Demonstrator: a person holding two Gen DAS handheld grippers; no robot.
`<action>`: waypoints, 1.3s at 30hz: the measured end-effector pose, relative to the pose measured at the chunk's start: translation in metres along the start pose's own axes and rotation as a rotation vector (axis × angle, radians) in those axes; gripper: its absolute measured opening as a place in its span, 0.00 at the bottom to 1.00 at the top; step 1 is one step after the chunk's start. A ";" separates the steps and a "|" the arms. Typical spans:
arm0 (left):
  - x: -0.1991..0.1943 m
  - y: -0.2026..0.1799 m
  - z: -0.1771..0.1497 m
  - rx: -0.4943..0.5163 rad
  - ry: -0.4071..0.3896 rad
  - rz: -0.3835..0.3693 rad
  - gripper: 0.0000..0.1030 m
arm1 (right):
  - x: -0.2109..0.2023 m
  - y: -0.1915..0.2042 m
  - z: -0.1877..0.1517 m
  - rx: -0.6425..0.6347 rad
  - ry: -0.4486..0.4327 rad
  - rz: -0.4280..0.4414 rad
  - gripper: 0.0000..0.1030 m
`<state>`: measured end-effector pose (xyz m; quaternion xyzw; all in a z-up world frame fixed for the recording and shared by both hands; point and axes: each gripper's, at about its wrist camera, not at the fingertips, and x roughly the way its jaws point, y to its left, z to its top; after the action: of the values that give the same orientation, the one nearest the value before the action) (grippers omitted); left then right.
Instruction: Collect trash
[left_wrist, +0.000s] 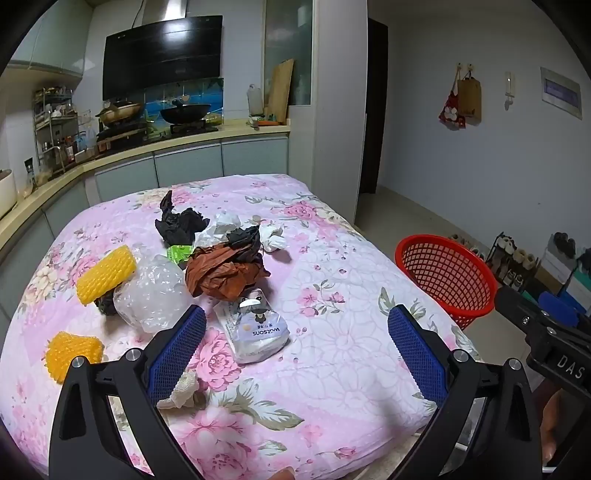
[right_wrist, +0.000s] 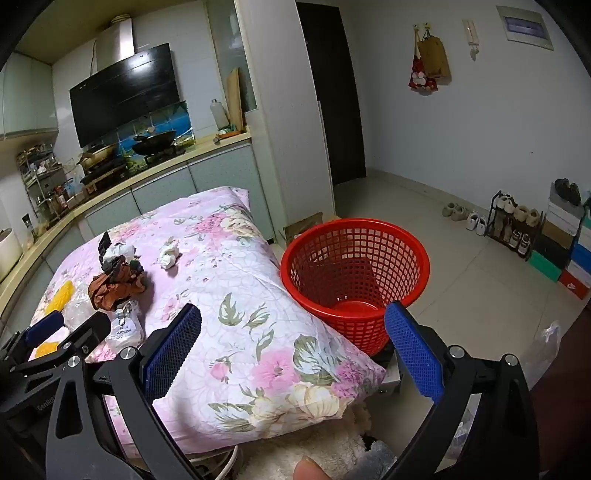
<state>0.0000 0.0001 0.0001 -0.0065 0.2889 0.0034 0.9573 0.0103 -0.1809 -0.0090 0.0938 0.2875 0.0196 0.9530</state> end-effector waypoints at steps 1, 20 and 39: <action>0.000 -0.001 0.000 0.011 -0.001 0.006 0.93 | 0.000 0.000 0.000 0.005 0.004 0.002 0.93; 0.000 -0.001 -0.001 0.001 0.003 0.003 0.93 | 0.000 -0.002 0.000 0.005 0.004 0.002 0.93; -0.005 0.003 0.001 0.000 -0.009 -0.005 0.93 | -0.003 -0.002 0.001 0.006 -0.005 0.001 0.93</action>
<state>-0.0033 0.0034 0.0034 -0.0070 0.2845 0.0011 0.9587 0.0082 -0.1833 -0.0067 0.0968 0.2851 0.0192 0.9534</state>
